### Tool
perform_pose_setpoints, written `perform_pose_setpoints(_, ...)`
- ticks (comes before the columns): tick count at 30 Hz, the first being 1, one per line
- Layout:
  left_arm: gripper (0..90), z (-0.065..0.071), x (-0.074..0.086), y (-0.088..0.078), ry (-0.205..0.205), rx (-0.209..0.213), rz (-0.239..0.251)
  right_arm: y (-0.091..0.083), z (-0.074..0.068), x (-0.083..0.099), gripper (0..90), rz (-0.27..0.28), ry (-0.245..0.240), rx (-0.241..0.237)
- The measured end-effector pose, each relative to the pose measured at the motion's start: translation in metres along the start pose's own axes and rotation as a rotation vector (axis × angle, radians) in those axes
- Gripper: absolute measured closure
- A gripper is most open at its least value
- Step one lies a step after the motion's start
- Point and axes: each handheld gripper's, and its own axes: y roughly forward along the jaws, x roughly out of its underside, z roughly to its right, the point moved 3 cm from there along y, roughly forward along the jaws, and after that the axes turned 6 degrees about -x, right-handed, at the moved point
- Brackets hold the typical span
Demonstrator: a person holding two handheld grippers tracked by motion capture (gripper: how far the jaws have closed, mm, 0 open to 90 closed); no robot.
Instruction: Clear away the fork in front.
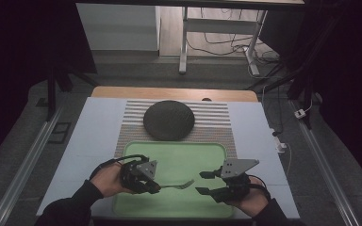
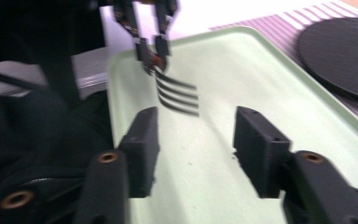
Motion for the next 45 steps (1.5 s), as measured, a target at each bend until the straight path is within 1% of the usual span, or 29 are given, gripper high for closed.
perform_pose_setpoints(1,79.5,-0.001,0.001,-0.001,-0.022,-0.004,-0.009,0.0,0.0,0.0,44.0,0.0,0.0,0.0)
perform_pose_setpoints(3,79.6,-0.001,0.003,-0.002,-0.057,-0.017,-0.015,-0.002,0.0,0.003,40.0,-0.011,0.007,0.038)
perform_pose_setpoints(4,79.5,-0.001,0.004,-0.002,-0.076,-0.021,-0.018,-0.004,0.0,0.005,36.3,-0.007,0.029,0.07)
perform_pose_setpoints(5,79.5,-0.001,0.005,-0.002,-0.091,-0.026,-0.023,-0.004,0.0,0.005,36.3,-0.007,0.029,0.07)
perform_pose_setpoints(6,79.5,-0.001,0.006,-0.003,-0.108,-0.026,-0.024,-0.007,0.0,0.008,33.7,-0.013,0.054,0.108)
perform_pose_setpoints(7,79.5,-0.001,0.007,-0.003,-0.132,-0.023,-0.029,-0.009,0.001,0.01,32.6,-0.013,0.067,0.126)
perform_pose_setpoints(8,79.5,0.0,0.007,-0.004,-0.151,-0.025,-0.034,-0.011,0.002,0.012,31.7,-0.02,0.084,0.141)
perform_pose_setpoints(9,79.5,0.001,0.008,-0.004,-0.167,-0.03,-0.036,-0.011,0.002,0.012,31.7,-0.02,0.084,0.141)
perform_pose_setpoints(10,79.5,0.002,0.008,-0.005,-0.182,-0.032,-0.041,-0.013,0.002,0.013,30.3,-0.015,0.106,0.15)
perform_pose_setpoints(11,79.4,0.002,0.009,-0.005,-0.198,-0.035,-0.04,-0.016,0.002,0.016,29.0,-0.013,0.134,0.181)
perform_pose_setpoints(12,79.4,0.003,0.01,-0.005,-0.215,-0.037,-0.037,-0.016,0.002,0.016,29.0,-0.013,0.134,0.181)
perform_pose_setpoints(13,79.5,0.005,0.011,-0.006,-0.232,-0.041,-0.038,-0.018,0.002,0.017,27.8,-0.012,0.142,0.193)
perform_pose_setpoints(14,79.5,0.006,0.013,-0.006,-0.245,-0.046,-0.04,-0.022,0.003,0.02,26.1,-0.016,0.156,0.222)
perform_pose_setpoints(15,79.5,0.006,0.014,-0.006,-0.261,-0.053,-0.039,-0.022,0.003,0.02,26.1,-0.016,0.156,0.222)
perform_pose_setpoints(18,79.4,0.008,0.019,-0.009,-0.307,-0.064,-0.04,-0.026,0.004,0.025,21.9,-0.024,0.179,0.256)
perform_pose_setpoints(20,79.4,0.009,0.022,-0.011,-0.335,-0.076,-0.036,-0.031,0.006,0.03,16.6,-0.024,0.206,0.296)
perform_pose_setpoints(21,79.4,0.009,0.023,-0.012,-0.351,-0.084,-0.034,-0.031,0.006,0.03,16.6,-0.024,0.206,0.296)
perform_pose_setpoints(22,79.3,0.008,0.025,-0.013,-0.368,-0.093,-0.031,-0.035,0.007,0.033,13.9,-0.02,0.218,0.324)
perform_pose_setpoints(23,79.3,0.008,0.026,-0.014,-0.383,-0.101,-0.031,-0.035,0.007,0.033,13.9,-0.02,0.218,0.324)
perform_pose_setpoints(26,79.3,0.008,0.03,-0.015,-0.435,-0.132,-0.026,-0.041,0.008,0.038,12.3,-0.018,0.237,0.35)
perform_pose_setpoints(27,79.3,0.008,0.031,-0.015,-0.451,-0.141,-0.027,-0.043,0.008,0.04,10.4,-0.015,0.251,0.355)
perform_pose_setpoints(29,79.3,0.008,0.034,-0.016,-0.483,-0.159,-0.026,-0.044,0.008,0.042,8.6,-0.011,0.255,0.357)
perform_pose_setpoints(32,79.3,0.008,0.039,-0.016,-0.534,-0.184,-0.023,-0.046,0.008,0.045,5.8,-0.023,0.263,0.37)
perform_pose_setpoints(33,79.3,0.008,0.04,-0.016,-0.547,-0.189,-0.025,-0.047,0.008,0.047,4.1,-0.031,0.268,0.383)
perform_pose_setpoints(36,79.2,0.006,0.044,-0.015,-0.6,-0.206,-0.029,-0.048,0.007,0.049,2.3,-0.036,0.271,0.387)
perform_pose_setpoints(38,79.2,0.004,0.048,-0.013,-0.643,-0.209,-0.034,-0.048,0.007,0.051,1.4,-0.045,0.275,0.389)
perform_pose_setpoints(40,79.3,0.0,0.051,-0.011,-0.693,-0.198,-0.033,-0.05,0.007,0.054,0.0,-0.061,0.273,0.391)
perform_pose_setpoints(42,79.2,-0.003,0.054,-0.008,-0.742,-0.195,-0.032,-0.051,0.006,0.054,0.0,-0.058,0.278,0.392)
perform_pose_setpoints(45,79.2,-0.008,0.059,-0.002,-0.795,-0.197,-0.049,-0.052,0.005,0.055,0.0,-0.051,0.286,0.4)
